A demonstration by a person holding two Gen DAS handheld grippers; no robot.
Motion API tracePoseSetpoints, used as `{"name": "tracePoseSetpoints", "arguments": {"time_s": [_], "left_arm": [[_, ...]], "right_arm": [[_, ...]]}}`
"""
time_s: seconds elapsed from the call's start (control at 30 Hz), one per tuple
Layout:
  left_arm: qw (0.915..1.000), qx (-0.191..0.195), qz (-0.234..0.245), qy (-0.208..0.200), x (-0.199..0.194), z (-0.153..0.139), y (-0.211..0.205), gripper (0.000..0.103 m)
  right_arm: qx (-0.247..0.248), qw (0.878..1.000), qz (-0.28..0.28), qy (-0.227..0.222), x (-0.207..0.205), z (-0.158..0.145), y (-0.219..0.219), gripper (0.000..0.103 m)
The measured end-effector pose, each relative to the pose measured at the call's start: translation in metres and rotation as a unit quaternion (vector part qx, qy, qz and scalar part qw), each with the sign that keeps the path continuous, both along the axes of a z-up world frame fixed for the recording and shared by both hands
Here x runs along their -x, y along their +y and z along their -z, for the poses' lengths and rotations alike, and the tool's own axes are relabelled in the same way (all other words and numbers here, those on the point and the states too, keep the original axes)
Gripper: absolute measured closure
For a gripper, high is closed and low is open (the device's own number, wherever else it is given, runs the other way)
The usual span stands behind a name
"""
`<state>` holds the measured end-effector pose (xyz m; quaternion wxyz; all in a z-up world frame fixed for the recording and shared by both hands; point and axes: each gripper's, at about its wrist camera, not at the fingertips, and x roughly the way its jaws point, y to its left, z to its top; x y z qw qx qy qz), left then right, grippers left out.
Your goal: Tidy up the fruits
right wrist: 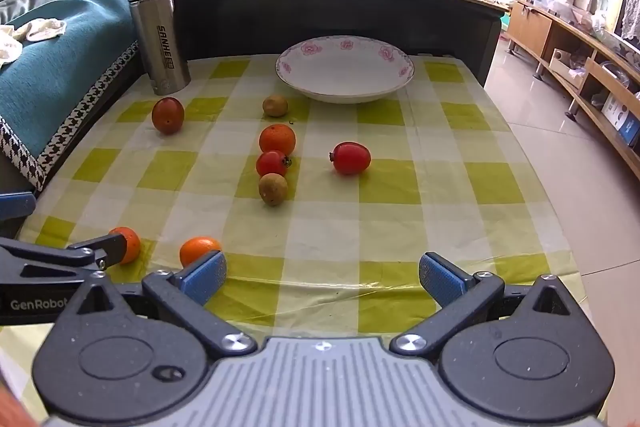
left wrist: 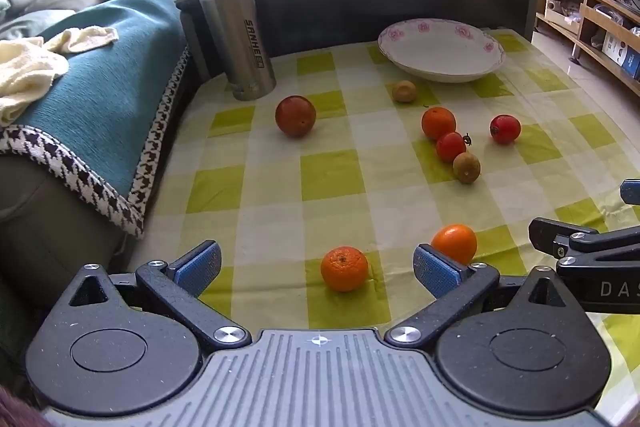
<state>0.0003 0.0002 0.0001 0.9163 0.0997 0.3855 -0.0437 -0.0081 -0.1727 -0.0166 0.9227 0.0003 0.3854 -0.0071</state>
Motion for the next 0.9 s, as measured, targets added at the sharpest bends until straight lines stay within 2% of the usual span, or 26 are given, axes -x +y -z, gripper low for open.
{"name": "tracePoseSetpoints", "arguments": {"time_s": [0.9], "left_arm": [[1.0000,0.001,0.000,0.007,0.001,0.008,-0.001,0.000]], "right_arm": [[-0.007,1.000,-0.006,0.018,-0.004,0.005,-0.002,0.000]]}}
